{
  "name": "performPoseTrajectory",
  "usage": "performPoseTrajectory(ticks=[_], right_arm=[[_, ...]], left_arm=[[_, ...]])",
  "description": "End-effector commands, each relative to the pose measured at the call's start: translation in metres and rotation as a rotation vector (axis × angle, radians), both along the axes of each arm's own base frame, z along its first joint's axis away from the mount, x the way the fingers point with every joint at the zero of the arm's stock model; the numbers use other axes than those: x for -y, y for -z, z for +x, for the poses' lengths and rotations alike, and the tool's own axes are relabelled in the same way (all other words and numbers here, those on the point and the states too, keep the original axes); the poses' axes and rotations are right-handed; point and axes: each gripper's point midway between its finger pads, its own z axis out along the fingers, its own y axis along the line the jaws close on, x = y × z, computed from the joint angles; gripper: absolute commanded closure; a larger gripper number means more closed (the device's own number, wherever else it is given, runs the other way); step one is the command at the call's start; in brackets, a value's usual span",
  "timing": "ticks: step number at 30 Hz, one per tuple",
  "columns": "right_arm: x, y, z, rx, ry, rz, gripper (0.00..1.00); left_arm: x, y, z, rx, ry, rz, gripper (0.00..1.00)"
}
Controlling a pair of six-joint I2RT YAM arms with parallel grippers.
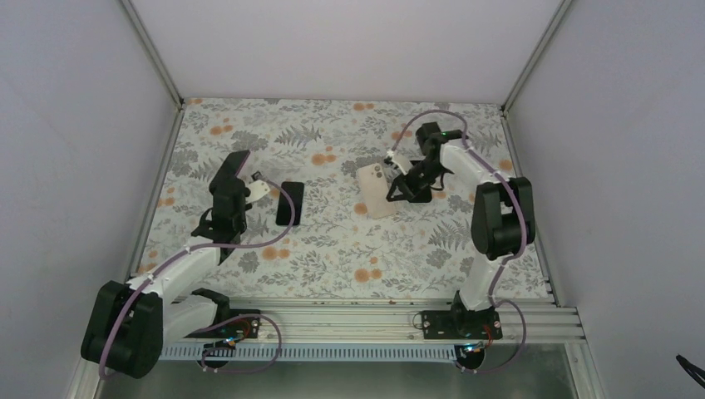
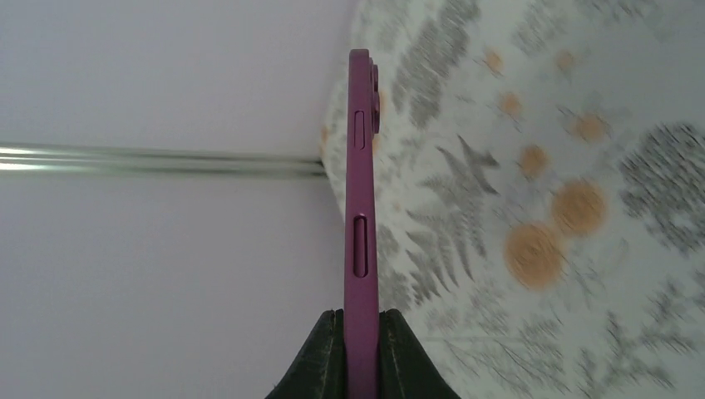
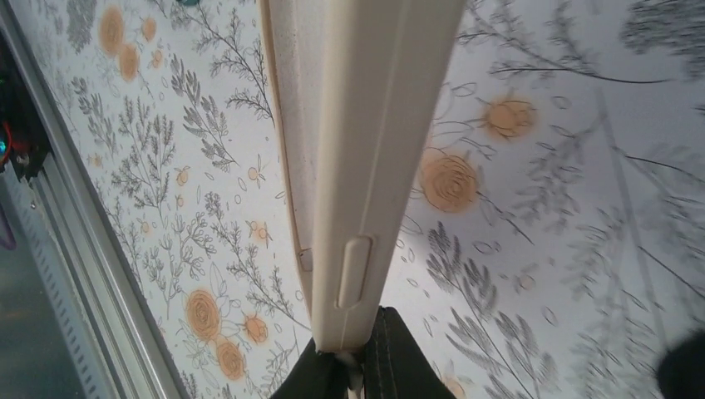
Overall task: Take the phone out of the phone case
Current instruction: Place the phone at the center of the board, then reset both arms
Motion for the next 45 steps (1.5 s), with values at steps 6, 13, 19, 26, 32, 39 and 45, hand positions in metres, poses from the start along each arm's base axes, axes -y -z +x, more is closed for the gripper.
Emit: performPoseTrajectory(ticks=[6, 13, 19, 26, 32, 39, 45], right_arm=[[-0.005, 0.059, 0.010, -0.035, 0.012, -0.139, 0.96], [0.004, 0.074, 0.011, -0.046, 0.011, -0.199, 0.91], [0.009, 0.070, 0.011, -0.031, -0.001, -0.229, 0.45], [0.018, 0.035, 0.009, 0.088, -0.034, -0.254, 0.00], [0.018, -0.051, -0.004, 0.321, -0.022, -0.125, 0.00], [0.048, -0.111, -0.007, 0.684, 0.216, -0.085, 0.00], [0.112, -0.136, -0.002, 0.985, 0.578, -0.127, 0.00]], left_arm=[[0.009, 0.093, -0.032, -0.343, 0.067, -0.058, 0.98], [0.012, 0.166, -0.069, -0.656, 0.070, -0.071, 0.98], [0.034, 0.187, -0.107, -0.864, 0.162, -0.140, 0.24], [0.064, 0.155, -0.134, -0.971, 0.306, -0.264, 0.00], [0.113, -0.004, -0.112, -0.762, 0.516, -0.550, 0.00], [0.087, -0.138, -0.071, -0.302, 0.473, -0.652, 0.00], [0.013, -0.148, -0.027, -0.089, 0.265, -0.861, 0.00]])
